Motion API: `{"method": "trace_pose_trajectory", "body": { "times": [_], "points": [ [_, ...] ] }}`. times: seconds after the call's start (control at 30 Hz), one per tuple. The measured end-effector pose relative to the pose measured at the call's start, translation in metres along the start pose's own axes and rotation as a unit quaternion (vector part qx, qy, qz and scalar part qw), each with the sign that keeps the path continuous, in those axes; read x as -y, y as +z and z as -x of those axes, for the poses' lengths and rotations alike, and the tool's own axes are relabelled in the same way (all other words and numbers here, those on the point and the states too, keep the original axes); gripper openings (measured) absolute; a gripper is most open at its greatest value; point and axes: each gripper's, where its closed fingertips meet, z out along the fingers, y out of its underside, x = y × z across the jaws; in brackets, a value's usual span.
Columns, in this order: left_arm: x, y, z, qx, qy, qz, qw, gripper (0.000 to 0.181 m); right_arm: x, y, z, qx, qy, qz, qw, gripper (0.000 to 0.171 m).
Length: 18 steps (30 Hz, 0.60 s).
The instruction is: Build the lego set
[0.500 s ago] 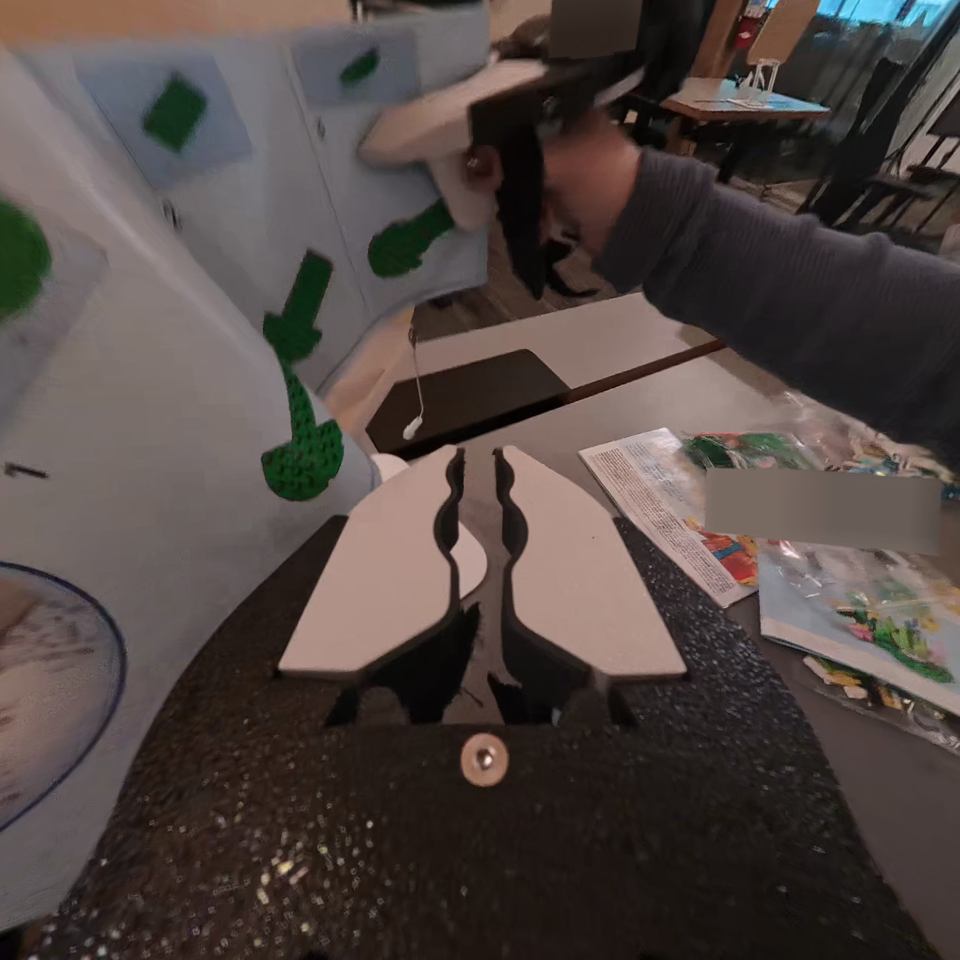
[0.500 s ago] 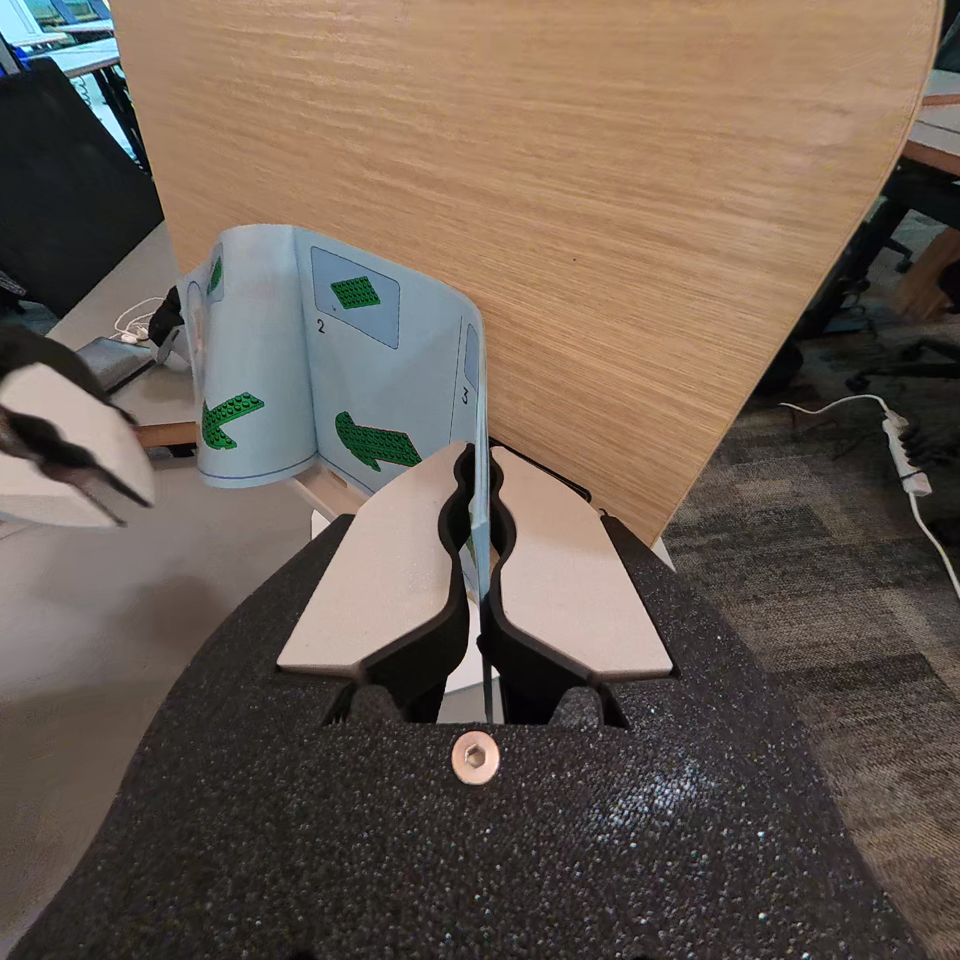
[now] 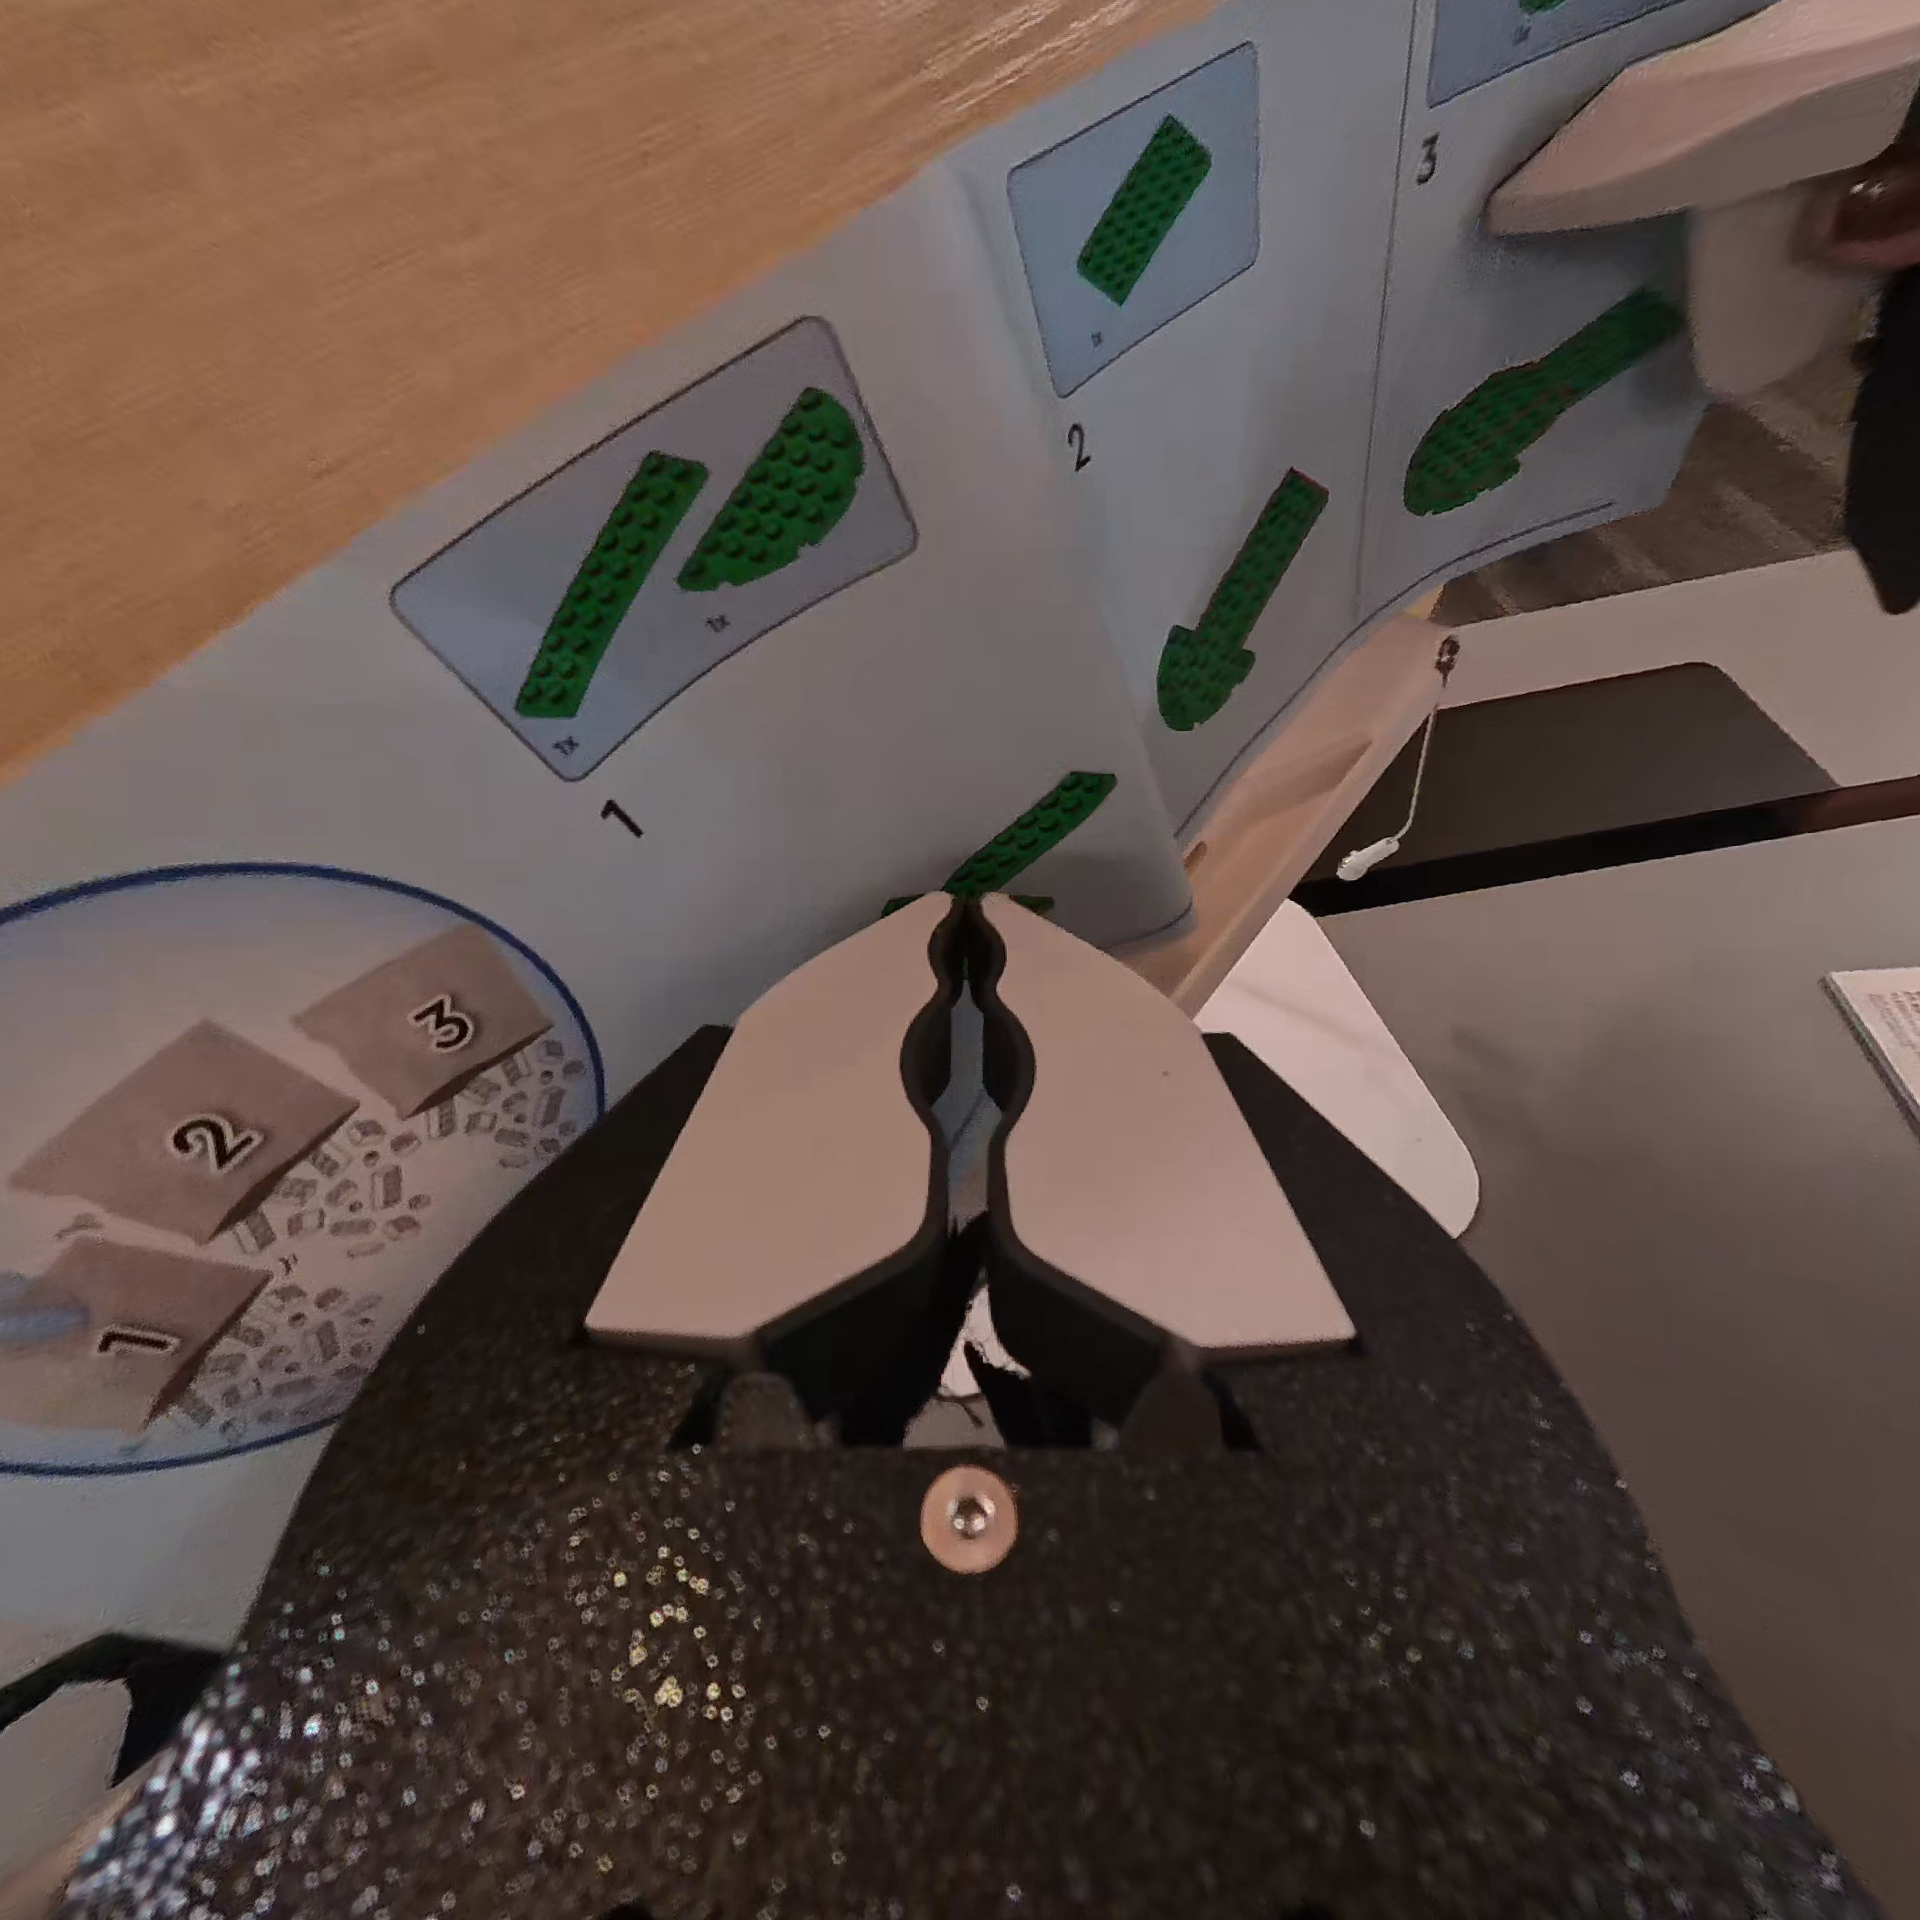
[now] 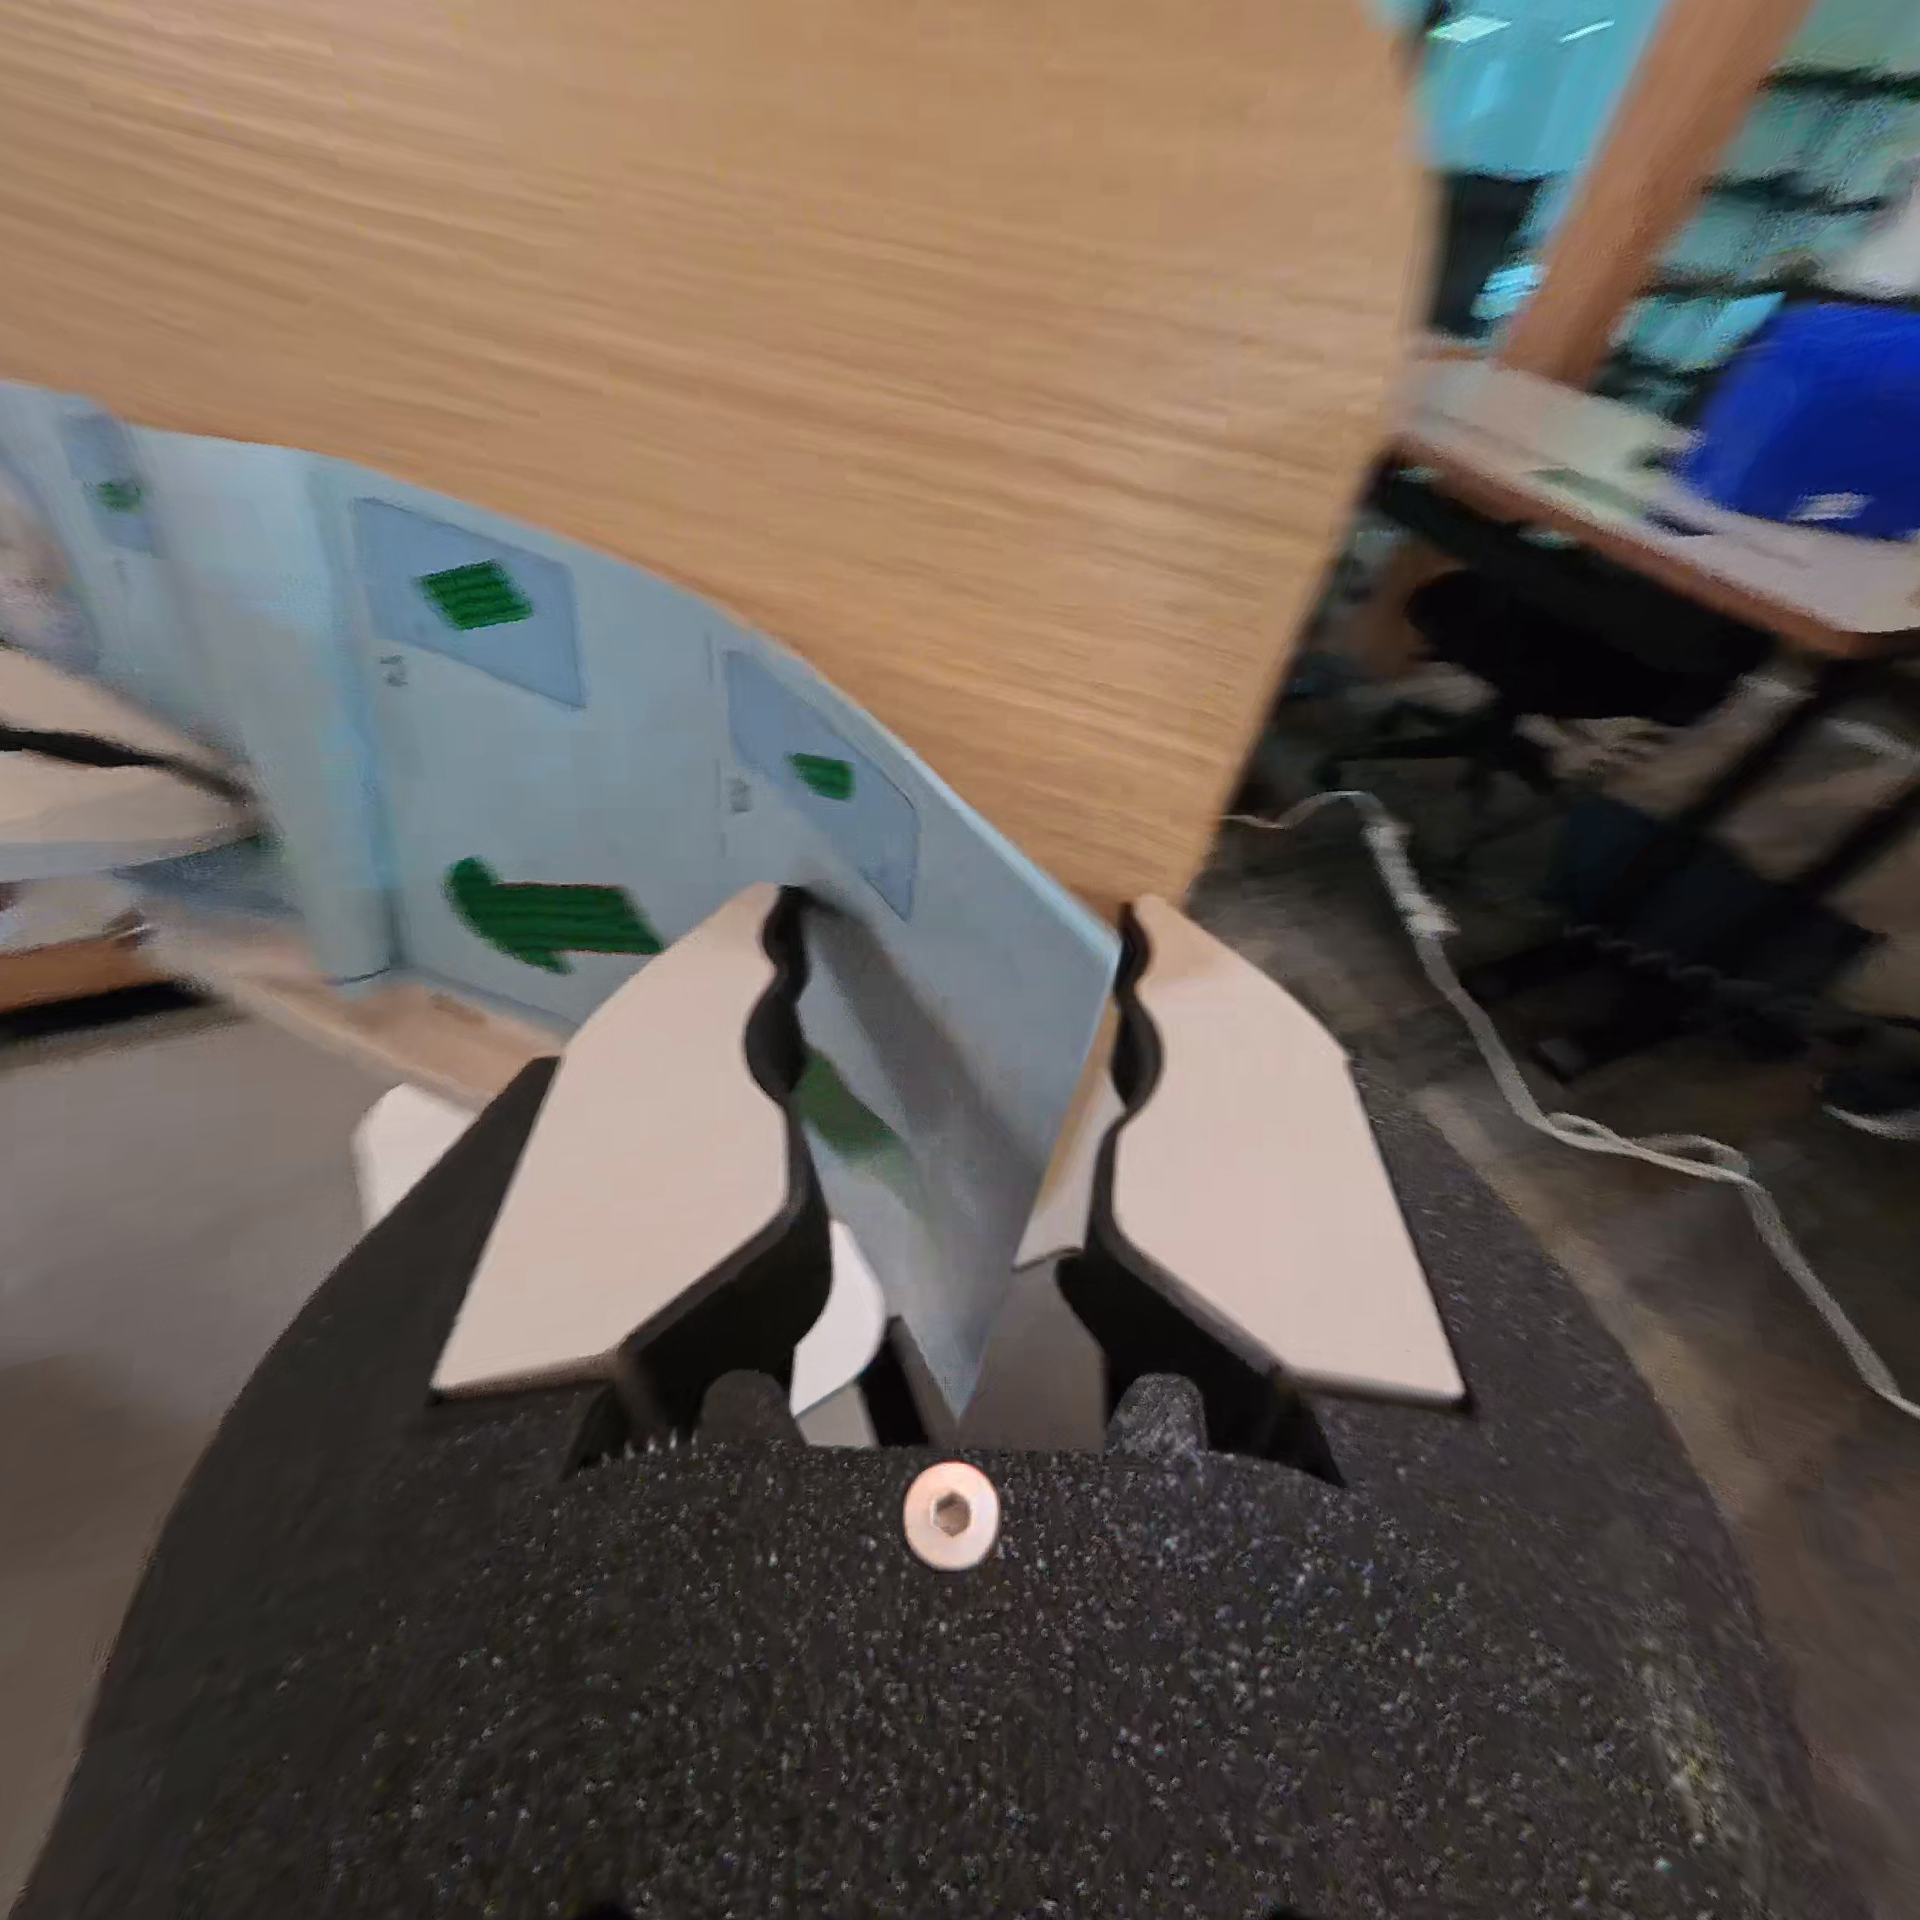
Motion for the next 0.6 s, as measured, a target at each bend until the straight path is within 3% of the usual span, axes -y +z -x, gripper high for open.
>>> {"method": "trace_pose_trajectory", "body": {
  "times": [0.07, 0.13, 0.2, 0.23, 0.3, 0.4, 0.47, 0.6],
  "points": [
    [0.001, 0.0, 0.0, -0.002, -0.001, -0.001, 1.0, 0.0, 0.007, -0.02, -0.026, -0.112, -0.003, -0.032, 0.993, 0.077],
    [-0.001, -0.001, 0.0, -0.001, -0.006, -0.007, 1.0, 0.0, 0.023, -0.054, -0.038, -0.216, -0.023, -0.105, 0.971, 0.081],
    [-0.004, -0.002, 0.001, -0.006, -0.02, -0.017, 1.0, 0.0, 0.043, -0.085, -0.021, -0.265, -0.054, -0.189, 0.944, 0.081],
    [-0.006, -0.003, 0.001, -0.009, -0.03, -0.022, 0.999, 0.0, 0.049, -0.09, 0.001, -0.25, -0.068, -0.219, 0.941, 0.073],
    [-0.01, -0.008, 0.001, -0.014, -0.053, -0.032, 0.998, 0.0, 0.05, -0.072, 0.067, -0.147, -0.109, -0.237, 0.954, 0.047],
    [-0.023, -0.028, -0.003, -0.015, -0.113, -0.077, 0.99, 0.0, 0.018, -0.016, 0.138, -0.045, -0.2, -0.144, 0.968, 0.024],
    [-0.036, -0.047, -0.007, -0.013, -0.17, -0.129, 0.977, 0.0, -0.004, 0.02, 0.159, -0.007, -0.226, -0.085, 0.97, 0.013],
    [-0.066, -0.075, 0.002, 0.01, -0.296, -0.224, 0.928, 0.0, -0.018, 0.06, 0.167, 0.017, -0.218, -0.028, 0.975, 0.009]
  ]
}}
